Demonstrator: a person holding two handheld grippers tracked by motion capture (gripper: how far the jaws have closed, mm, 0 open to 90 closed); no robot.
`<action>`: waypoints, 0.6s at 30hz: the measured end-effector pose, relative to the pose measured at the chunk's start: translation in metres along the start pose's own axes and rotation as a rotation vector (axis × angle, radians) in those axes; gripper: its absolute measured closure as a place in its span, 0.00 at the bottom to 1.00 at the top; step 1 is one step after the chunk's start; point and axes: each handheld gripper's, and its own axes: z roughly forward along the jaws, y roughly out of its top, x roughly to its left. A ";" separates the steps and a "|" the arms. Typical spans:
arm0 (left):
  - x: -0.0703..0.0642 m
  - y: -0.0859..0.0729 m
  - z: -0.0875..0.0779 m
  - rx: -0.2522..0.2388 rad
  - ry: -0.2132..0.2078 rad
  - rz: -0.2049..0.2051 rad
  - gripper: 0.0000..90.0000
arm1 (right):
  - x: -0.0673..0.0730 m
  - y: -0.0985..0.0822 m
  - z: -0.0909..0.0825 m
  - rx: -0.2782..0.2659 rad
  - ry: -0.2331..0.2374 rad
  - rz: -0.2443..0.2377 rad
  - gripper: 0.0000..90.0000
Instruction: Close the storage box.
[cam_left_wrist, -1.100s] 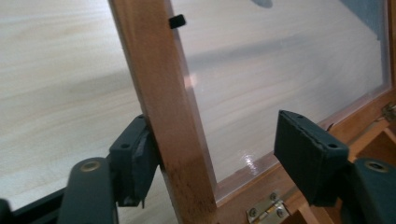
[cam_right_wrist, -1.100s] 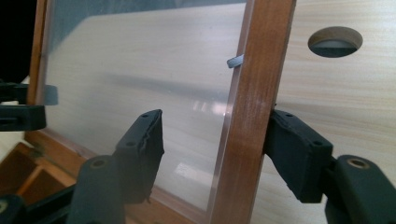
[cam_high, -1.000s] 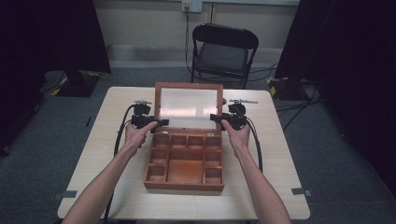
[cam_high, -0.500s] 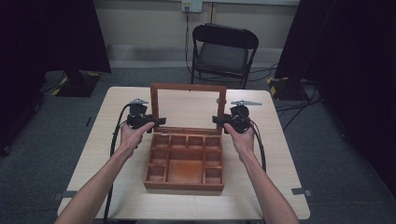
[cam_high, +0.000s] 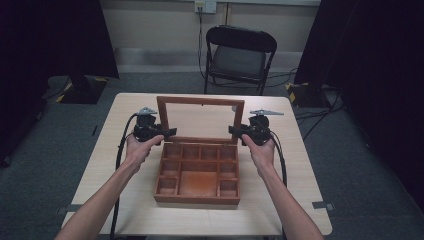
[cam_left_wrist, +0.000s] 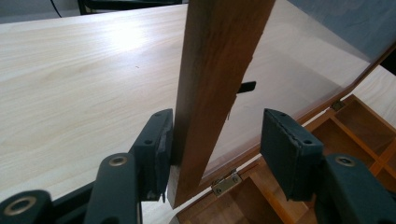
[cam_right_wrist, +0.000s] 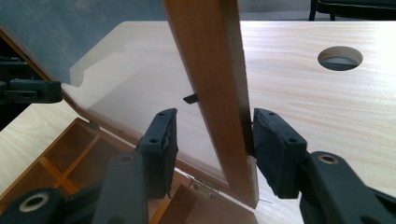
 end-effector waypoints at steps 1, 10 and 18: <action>-0.001 -0.001 -0.001 -0.001 0.000 -0.002 0.50 | 0.000 -0.001 -0.001 0.000 0.002 0.001 0.56; -0.005 -0.005 -0.005 -0.012 0.003 0.021 0.50 | 0.001 -0.004 -0.005 -0.002 0.028 -0.010 0.54; -0.002 -0.008 -0.009 -0.017 -0.015 0.027 0.54 | -0.001 -0.005 -0.004 0.000 0.032 0.005 0.52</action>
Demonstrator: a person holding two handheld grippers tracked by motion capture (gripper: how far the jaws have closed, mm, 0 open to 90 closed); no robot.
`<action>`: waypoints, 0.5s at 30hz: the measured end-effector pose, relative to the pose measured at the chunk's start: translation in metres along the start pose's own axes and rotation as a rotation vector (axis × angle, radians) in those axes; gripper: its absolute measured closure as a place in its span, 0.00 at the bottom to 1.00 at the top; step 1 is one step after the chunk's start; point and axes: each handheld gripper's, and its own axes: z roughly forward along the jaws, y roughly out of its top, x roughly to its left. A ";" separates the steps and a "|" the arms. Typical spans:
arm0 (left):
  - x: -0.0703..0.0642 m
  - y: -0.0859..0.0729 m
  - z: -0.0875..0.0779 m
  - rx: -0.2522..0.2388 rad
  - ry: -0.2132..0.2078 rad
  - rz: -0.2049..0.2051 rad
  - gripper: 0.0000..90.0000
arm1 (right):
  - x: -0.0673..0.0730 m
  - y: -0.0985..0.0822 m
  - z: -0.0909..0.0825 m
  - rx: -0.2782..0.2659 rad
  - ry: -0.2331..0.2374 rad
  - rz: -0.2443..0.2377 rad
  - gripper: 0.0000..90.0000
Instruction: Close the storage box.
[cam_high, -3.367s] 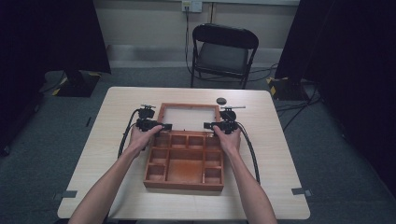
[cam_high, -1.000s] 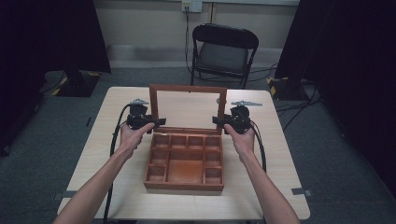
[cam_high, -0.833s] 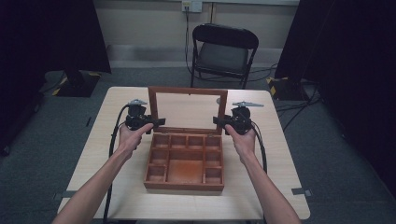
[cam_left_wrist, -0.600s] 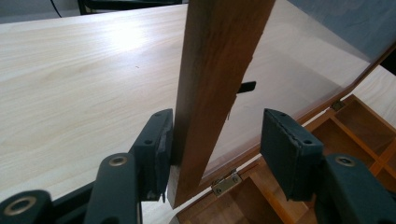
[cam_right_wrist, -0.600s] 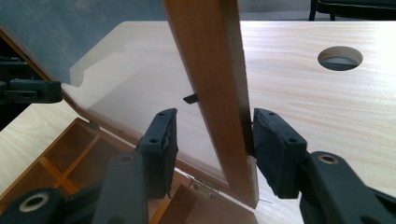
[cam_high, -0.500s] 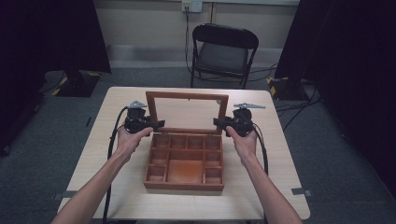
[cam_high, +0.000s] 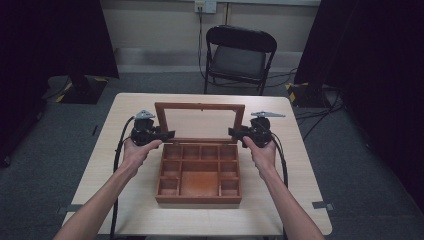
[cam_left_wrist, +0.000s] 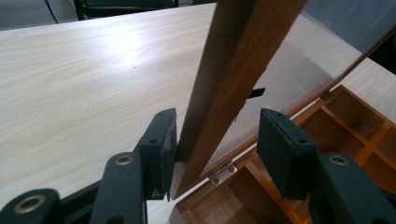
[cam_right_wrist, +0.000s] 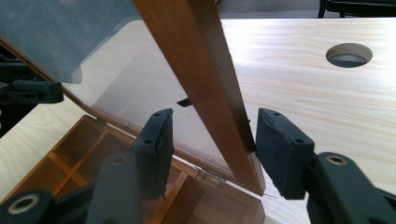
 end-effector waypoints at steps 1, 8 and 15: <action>0.000 0.000 0.000 -0.003 0.004 -0.001 0.54 | 0.000 0.000 0.000 0.000 -0.003 0.000 0.52; -0.001 0.000 -0.002 0.002 -0.004 -0.005 0.54 | 0.004 0.001 -0.001 -0.007 -0.018 -0.014 0.52; 0.001 -0.001 -0.008 0.004 -0.022 -0.010 0.54 | 0.008 -0.001 -0.004 -0.002 -0.015 -0.012 0.52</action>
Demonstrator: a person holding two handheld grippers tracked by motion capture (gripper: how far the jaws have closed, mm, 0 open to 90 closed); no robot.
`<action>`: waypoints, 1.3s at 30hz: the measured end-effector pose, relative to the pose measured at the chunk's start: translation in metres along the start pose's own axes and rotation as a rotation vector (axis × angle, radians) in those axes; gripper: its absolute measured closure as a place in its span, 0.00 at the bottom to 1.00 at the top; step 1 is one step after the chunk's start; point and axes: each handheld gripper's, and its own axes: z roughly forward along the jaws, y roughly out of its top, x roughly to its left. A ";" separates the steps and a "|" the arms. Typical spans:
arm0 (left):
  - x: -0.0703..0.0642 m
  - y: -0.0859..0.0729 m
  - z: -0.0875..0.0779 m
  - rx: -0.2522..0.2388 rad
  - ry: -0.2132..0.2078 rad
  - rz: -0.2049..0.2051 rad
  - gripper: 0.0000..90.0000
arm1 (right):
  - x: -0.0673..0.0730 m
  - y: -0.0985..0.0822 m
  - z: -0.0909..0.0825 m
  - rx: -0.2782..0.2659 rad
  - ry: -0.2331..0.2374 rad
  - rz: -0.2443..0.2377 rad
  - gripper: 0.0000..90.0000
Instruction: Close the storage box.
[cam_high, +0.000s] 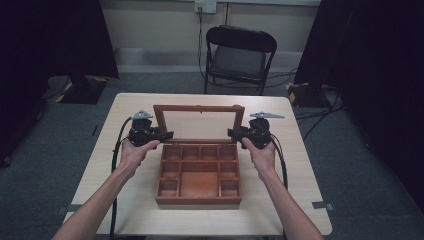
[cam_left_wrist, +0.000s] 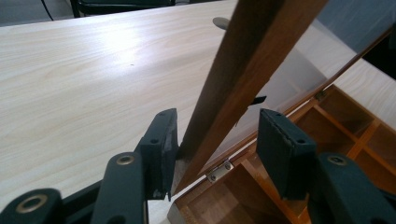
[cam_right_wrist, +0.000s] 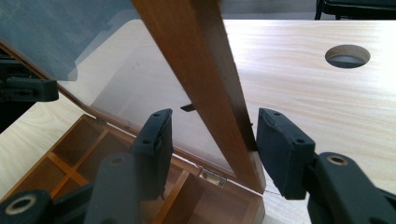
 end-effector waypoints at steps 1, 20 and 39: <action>0.000 0.000 -0.001 -0.005 0.003 -0.001 0.54 | 0.000 0.000 0.000 0.000 0.002 0.000 0.52; -0.009 -0.001 -0.018 -0.049 -0.007 0.001 0.43 | 0.001 -0.004 -0.011 -0.007 0.058 0.012 0.39; -0.007 -0.017 -0.021 -0.048 -0.049 -0.005 0.33 | 0.009 -0.020 -0.028 0.006 0.051 0.003 0.43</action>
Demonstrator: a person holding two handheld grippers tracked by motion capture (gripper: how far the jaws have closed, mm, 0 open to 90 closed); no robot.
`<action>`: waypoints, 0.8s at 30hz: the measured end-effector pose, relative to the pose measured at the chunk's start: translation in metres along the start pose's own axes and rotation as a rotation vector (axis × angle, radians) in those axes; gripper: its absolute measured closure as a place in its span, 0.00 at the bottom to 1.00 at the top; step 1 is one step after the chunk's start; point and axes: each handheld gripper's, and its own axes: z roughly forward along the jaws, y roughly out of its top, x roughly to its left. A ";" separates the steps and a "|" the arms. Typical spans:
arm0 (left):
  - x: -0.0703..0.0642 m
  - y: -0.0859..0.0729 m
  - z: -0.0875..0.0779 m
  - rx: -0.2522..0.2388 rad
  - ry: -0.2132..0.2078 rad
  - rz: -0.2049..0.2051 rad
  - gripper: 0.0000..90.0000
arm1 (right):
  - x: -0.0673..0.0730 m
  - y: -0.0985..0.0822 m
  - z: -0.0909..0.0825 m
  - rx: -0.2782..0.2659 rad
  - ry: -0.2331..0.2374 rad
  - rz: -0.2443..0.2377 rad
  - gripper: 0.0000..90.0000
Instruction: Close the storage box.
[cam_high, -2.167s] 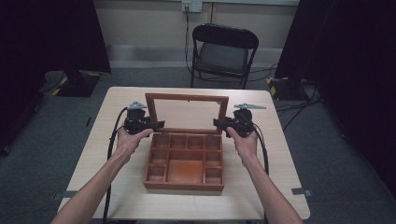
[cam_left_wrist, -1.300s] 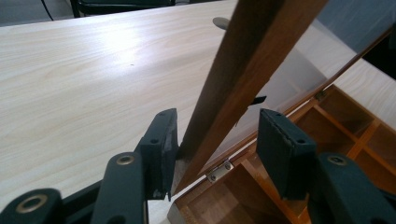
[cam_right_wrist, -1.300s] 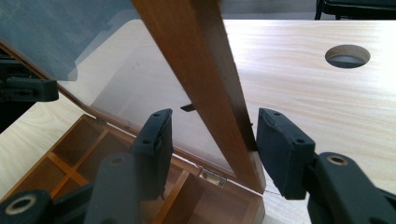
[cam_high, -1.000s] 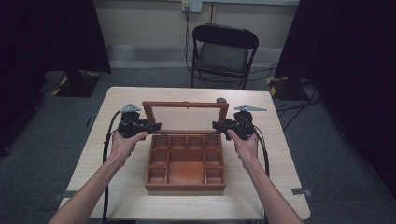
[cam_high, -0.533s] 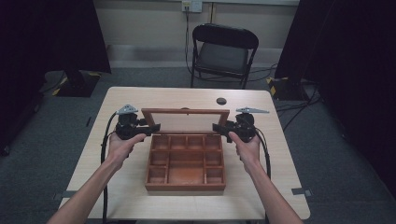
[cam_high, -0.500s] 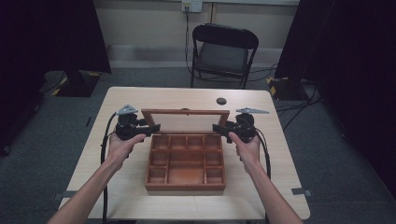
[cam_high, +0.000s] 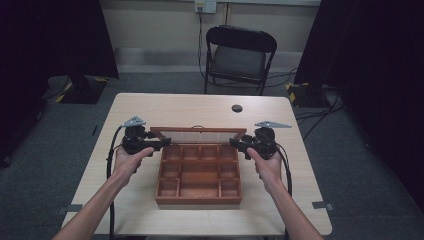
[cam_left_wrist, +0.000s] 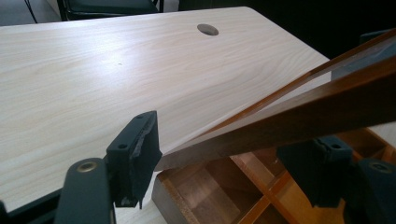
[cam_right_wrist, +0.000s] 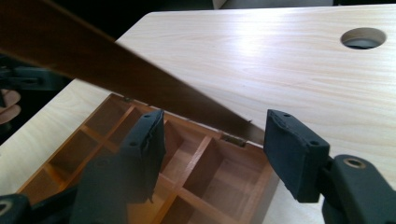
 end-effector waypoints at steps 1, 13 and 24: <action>0.001 0.000 0.001 0.000 -0.005 -0.003 0.33 | 0.001 -0.001 0.000 0.001 0.010 -0.001 0.45; 0.003 -0.004 0.004 0.032 -0.004 -0.011 0.31 | 0.003 -0.005 -0.002 0.021 0.007 -0.006 0.35; -0.003 -0.005 -0.001 0.048 -0.025 0.007 0.29 | -0.009 -0.015 -0.020 0.078 -0.036 -0.010 0.37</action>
